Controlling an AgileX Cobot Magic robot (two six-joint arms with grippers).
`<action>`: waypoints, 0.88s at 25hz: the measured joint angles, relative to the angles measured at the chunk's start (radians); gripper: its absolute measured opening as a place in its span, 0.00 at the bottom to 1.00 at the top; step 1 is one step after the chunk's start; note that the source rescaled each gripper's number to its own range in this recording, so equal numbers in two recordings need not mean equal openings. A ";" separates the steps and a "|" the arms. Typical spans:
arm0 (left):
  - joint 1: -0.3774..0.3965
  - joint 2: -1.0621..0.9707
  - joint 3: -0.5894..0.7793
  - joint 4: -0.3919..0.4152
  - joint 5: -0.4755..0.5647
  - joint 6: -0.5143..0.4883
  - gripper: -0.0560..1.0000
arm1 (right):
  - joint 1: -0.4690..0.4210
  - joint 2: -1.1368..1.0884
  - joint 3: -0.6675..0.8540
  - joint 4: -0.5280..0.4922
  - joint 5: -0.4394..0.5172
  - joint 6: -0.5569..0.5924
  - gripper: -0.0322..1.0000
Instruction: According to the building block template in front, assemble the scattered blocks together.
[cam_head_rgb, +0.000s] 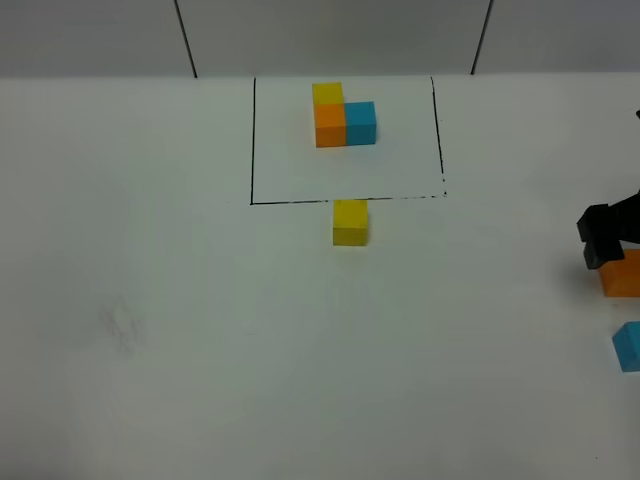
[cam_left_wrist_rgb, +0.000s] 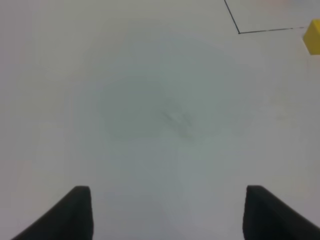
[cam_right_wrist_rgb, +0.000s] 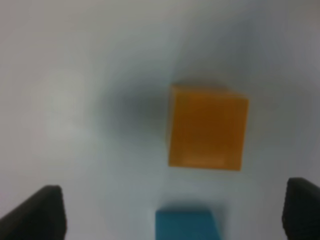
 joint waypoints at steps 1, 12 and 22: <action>0.000 0.000 0.000 0.000 0.000 0.000 0.47 | -0.024 0.022 0.000 0.034 -0.015 -0.028 0.81; 0.000 0.000 0.000 0.000 -0.001 0.000 0.47 | -0.097 0.073 -0.002 0.093 -0.049 -0.122 0.79; 0.000 0.000 0.000 0.000 -0.001 0.000 0.47 | -0.097 0.172 0.014 0.092 -0.123 -0.125 0.72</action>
